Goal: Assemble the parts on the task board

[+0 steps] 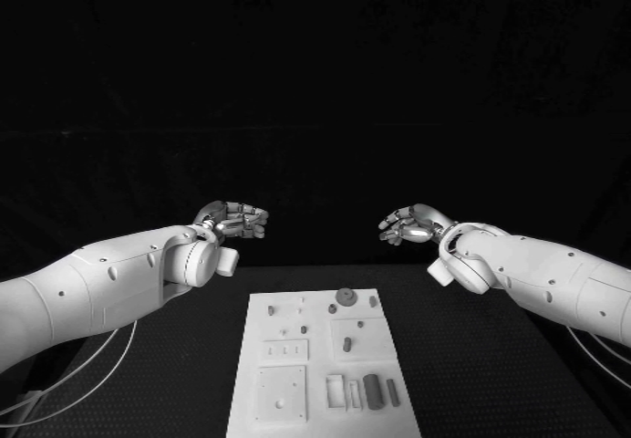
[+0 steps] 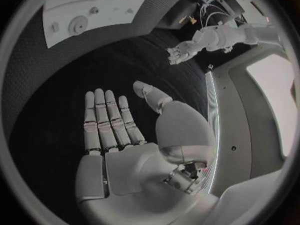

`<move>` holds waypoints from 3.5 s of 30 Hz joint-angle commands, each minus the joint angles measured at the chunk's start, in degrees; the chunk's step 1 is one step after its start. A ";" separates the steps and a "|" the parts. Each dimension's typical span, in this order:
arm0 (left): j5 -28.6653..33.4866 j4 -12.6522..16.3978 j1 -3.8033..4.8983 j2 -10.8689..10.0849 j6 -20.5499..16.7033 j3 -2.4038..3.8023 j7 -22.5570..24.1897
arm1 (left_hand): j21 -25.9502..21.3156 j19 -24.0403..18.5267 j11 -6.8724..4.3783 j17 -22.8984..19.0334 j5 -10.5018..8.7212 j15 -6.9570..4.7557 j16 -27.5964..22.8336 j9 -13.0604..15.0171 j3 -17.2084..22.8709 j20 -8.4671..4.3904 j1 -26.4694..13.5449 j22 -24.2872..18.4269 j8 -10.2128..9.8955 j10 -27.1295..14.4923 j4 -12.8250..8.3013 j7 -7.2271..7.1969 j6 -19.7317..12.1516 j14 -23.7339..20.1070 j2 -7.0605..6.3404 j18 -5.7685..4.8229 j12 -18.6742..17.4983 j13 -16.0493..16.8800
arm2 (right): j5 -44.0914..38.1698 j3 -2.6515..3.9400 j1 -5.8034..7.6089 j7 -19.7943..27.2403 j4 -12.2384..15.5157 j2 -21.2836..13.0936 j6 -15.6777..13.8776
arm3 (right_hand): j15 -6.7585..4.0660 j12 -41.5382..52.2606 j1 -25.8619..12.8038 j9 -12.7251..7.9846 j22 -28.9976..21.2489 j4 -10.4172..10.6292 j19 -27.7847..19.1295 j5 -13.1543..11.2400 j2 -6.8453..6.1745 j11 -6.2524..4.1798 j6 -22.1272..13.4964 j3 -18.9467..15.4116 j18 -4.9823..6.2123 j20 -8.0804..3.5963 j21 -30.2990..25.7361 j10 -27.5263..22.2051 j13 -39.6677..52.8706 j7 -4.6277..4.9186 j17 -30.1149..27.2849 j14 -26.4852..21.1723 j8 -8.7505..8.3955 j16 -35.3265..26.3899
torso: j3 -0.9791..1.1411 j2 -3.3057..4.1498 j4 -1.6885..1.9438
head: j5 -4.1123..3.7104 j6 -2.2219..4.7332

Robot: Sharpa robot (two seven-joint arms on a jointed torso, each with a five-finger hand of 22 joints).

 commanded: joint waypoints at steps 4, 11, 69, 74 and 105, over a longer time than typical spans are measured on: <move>-4.74 4.14 0.21 -2.00 1.92 0.05 0.27 | 2.51 3.81 -1.10 4.16 -0.10 -2.12 2.43 0.06 -2.08 -2.05 2.10 2.06 -0.60 3.06 0.22 -0.24 2.28 3.71 -0.61 1.27 -0.04 1.23 | -18.14 0.02 0.00 -1.61 -0.16 0.21 -1.61 | -8.14 0.85 4.76 0.69 1.51 -1.03 18.70 0.25 -0.66 -3.21 8.26 -0.56 5.62 -2.63 8.22 9.87 0.03 0.34 7.12 18.99 0.47 7.88 | 0.14 0.87 0.40 | -0.51 0.00; -7.16 9.53 0.99 -4.85 2.56 0.07 0.09 | 6.98 6.76 -1.84 10.66 -0.11 -4.75 8.63 0.14 -4.74 -4.80 3.38 6.92 -2.12 5.21 1.23 -0.40 4.09 5.97 -1.64 0.87 -1.00 3.17 | -27.01 0.03 -0.25 -2.35 -0.16 1.00 -2.13 | -10.92 1.25 6.84 1.23 1.63 -1.00 25.82 0.28 -0.91 -5.58 10.61 -1.02 5.64 -6.11 15.27 14.26 0.99 -0.50 12.09 25.62 -0.02 14.31 | 0.29 2.15 1.06 | -1.08 0.63; -9.56 23.08 3.31 -11.71 2.64 0.34 0.77 | 16.42 10.58 -2.16 17.29 -0.07 -6.44 22.71 1.02 -5.39 -6.91 2.34 19.39 -5.75 5.58 1.47 -0.68 5.88 8.78 -2.67 3.02 -7.16 6.20 | -51.88 -0.01 -3.92 -9.32 -0.77 8.84 -2.45 | -10.93 -5.09 5.80 1.73 1.36 -0.86 27.67 0.27 -3.62 -5.36 12.49 0.51 5.64 -10.35 33.61 13.90 2.81 -0.89 20.12 29.08 -4.32 27.71 | -0.75 10.50 5.43 | -4.27 0.71; -9.56 22.93 3.31 -11.61 2.39 0.34 0.74 | 16.40 10.58 -2.12 17.23 -0.08 -6.40 22.76 1.02 -5.36 -6.88 2.23 19.45 -5.84 5.55 1.47 -0.74 5.83 8.75 -2.68 3.06 -7.31 6.22 | -52.18 -0.03 -4.09 -9.33 -1.06 8.96 -2.27 | -10.75 -5.36 5.72 1.59 1.34 -0.86 27.61 0.27 -3.77 -5.17 12.18 0.56 5.64 -10.36 33.79 13.66 2.70 -0.96 20.10 29.03 -4.59 27.84 | -0.89 10.88 5.48 | -4.66 0.72; -9.20 22.75 3.31 -11.69 3.14 0.25 0.24 | 16.46 11.08 -2.12 16.99 -0.12 -6.41 23.38 1.08 -5.19 -6.84 1.44 19.87 -6.31 5.70 1.47 -0.58 5.59 9.12 -2.90 3.36 -7.95 6.47 | -54.65 -0.30 -4.73 -10.14 -1.62 9.43 -1.64 | -10.27 -6.41 5.08 1.45 1.25 -0.84 27.33 0.24 -4.77 -4.66 12.39 0.48 5.64 -10.30 34.18 12.41 2.28 -1.58 19.95 28.61 -4.73 28.26 | -0.88 11.79 5.39 | -4.39 0.89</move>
